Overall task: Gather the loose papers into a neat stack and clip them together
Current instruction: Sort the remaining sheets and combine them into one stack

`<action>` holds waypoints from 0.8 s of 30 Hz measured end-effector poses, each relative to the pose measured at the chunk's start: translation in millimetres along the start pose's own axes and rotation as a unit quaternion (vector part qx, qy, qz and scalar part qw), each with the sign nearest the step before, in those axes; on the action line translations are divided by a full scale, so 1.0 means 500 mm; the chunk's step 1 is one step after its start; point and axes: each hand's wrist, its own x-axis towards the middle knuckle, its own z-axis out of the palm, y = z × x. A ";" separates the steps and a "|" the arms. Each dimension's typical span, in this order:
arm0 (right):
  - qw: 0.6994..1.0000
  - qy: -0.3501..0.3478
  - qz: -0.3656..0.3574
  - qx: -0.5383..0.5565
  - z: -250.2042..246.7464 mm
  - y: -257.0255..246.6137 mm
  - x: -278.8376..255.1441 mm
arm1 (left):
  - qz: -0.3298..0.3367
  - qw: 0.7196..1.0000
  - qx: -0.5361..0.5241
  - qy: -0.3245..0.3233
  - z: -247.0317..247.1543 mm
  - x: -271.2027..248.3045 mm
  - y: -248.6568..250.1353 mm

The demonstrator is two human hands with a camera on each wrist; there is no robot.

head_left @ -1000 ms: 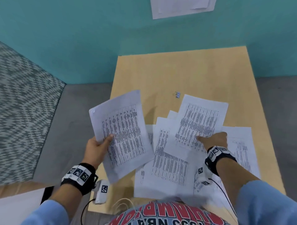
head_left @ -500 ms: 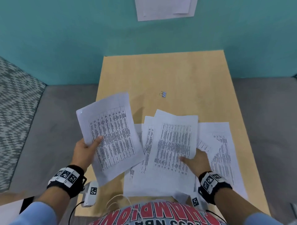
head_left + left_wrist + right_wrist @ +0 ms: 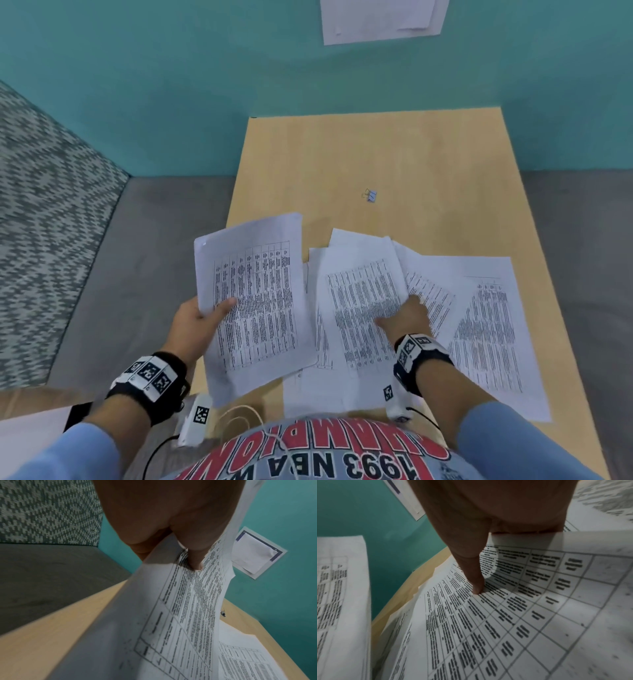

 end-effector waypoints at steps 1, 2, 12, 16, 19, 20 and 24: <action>1.000 0.006 -0.002 -0.024 -0.001 -0.001 -0.002 | 0.001 1.000 0.001 0.001 -0.007 0.001 -0.001; 0.999 0.009 0.000 -0.045 -0.002 -0.002 -0.004 | 0.000 1.000 0.002 0.004 -0.013 0.002 -0.001; 0.984 -0.051 -0.101 0.139 -0.015 0.045 -0.010 | 0.002 1.000 0.000 -0.006 -0.026 -0.003 -0.005; 0.981 -0.071 -0.086 0.161 -0.057 0.113 -0.005 | 0.002 1.000 0.005 0.001 -0.031 0.002 -0.014; 0.977 -0.063 -0.046 0.198 -0.109 0.182 -0.003 | 0.005 1.000 0.016 0.002 -0.026 -0.003 -0.009; 0.974 -0.058 -0.036 0.215 -0.128 0.201 -0.004 | 0.008 1.000 0.024 0.002 -0.022 -0.005 -0.005; 0.945 -0.077 -0.018 0.317 -0.207 0.234 -0.025 | 0.014 0.999 0.032 0.002 0.008 -0.001 0.011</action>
